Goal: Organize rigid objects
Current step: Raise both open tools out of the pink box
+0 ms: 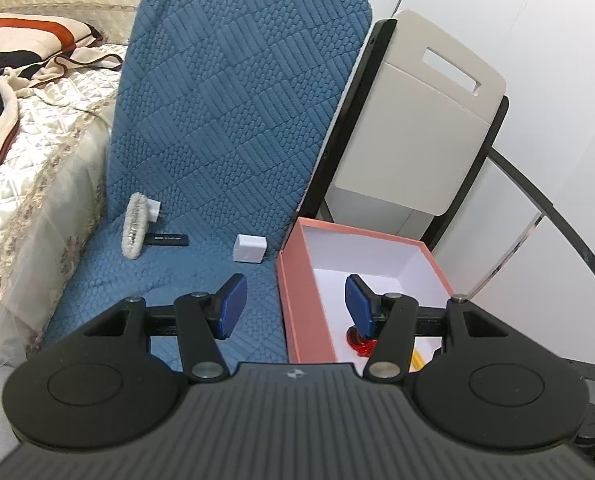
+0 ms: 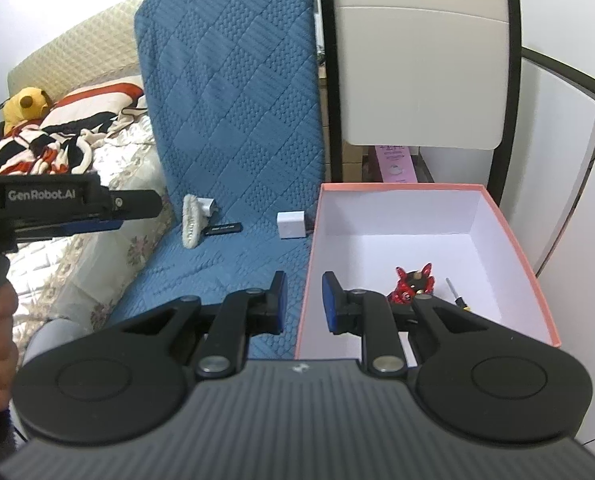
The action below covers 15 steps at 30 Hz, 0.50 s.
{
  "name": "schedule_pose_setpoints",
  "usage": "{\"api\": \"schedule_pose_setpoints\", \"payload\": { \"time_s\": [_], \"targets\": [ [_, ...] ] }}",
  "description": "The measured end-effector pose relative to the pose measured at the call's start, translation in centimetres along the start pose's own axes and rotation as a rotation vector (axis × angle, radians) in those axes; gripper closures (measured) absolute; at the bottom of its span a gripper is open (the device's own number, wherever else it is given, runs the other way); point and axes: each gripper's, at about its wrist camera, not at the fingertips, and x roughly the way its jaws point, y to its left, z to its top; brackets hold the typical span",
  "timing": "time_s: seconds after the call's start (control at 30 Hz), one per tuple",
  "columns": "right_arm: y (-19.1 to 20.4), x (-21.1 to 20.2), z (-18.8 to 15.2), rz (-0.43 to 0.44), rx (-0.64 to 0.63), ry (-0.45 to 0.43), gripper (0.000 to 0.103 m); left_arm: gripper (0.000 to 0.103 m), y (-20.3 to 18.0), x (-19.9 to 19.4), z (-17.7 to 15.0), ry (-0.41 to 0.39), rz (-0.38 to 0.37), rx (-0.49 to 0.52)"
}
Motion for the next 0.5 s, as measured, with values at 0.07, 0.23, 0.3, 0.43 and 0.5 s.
{"api": "schedule_pose_setpoints", "payload": {
  "time_s": [0.07,0.23,0.3,0.43,0.5],
  "targets": [
    [0.7,0.3,-0.4,-0.002,-0.005,0.004,0.08,0.042,0.5,0.0,-0.4,0.002,0.003,-0.001],
    [1.8,0.9,-1.6,0.002,-0.008,0.019,0.08,0.042,2.2,0.0,-1.5,0.0,0.02,0.0],
    [2.2,1.2,-2.1,-0.001,-0.008,0.024,0.08,0.042,2.8,-0.1,-2.0,0.0,0.025,-0.009],
    [3.0,1.8,-2.8,0.0,-0.014,0.034,0.08,0.042,3.8,0.3,-2.9,-0.003,0.03,-0.01],
    [3.4,2.3,-3.1,-0.002,-0.029,0.035,0.08,0.042,4.1,0.8,-3.2,-0.004,0.039,-0.009]
  ]
}}
